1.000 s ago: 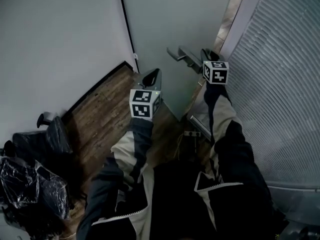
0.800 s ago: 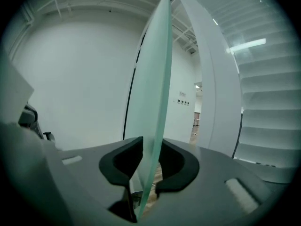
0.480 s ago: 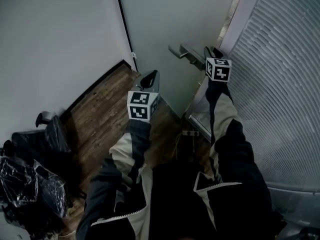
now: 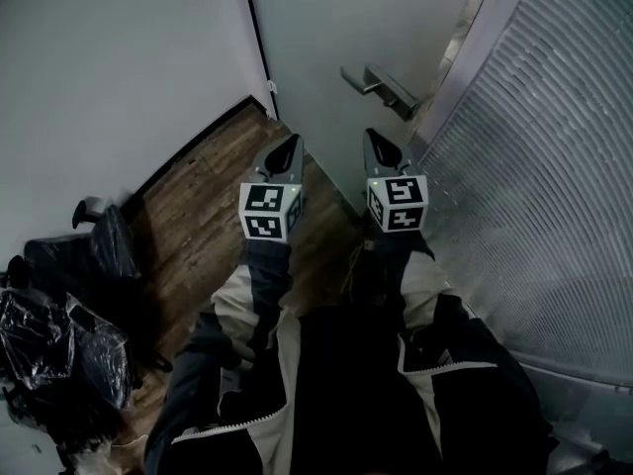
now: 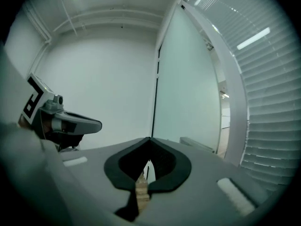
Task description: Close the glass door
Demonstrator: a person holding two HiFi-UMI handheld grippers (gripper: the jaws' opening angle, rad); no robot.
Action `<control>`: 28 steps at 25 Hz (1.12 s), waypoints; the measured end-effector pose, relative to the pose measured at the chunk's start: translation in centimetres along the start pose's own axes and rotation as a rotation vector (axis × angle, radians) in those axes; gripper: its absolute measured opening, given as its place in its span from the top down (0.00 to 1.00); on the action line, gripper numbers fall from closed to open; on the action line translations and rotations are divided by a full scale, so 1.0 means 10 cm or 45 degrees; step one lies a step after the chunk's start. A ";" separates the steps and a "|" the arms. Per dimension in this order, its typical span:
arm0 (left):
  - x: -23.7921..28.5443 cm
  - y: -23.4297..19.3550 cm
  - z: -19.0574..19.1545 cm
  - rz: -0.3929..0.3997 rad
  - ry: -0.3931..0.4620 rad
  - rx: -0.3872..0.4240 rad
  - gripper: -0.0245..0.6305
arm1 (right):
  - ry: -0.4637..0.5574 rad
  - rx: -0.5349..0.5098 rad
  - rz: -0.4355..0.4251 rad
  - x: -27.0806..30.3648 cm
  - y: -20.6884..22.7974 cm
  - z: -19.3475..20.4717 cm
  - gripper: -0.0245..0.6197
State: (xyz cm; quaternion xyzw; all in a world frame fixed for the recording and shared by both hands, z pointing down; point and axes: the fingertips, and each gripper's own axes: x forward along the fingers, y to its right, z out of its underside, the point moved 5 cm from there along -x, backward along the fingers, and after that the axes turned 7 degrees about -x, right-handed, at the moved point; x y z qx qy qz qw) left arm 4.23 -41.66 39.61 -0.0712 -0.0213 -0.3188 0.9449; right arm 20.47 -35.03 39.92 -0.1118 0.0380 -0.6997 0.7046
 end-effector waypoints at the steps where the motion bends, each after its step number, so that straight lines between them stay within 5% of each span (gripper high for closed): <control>1: -0.02 0.00 0.03 -0.014 -0.012 -0.005 0.96 | -0.014 -0.006 -0.027 0.05 -0.09 0.03 0.96; 14: -0.24 -0.14 0.07 -0.135 -0.003 0.010 0.96 | -0.021 -0.059 -0.155 0.28 -0.48 -0.03 0.96; 28: -0.29 -0.14 0.07 -0.170 -0.003 0.017 0.96 | -0.007 -0.091 -0.160 0.21 -0.57 -0.07 0.96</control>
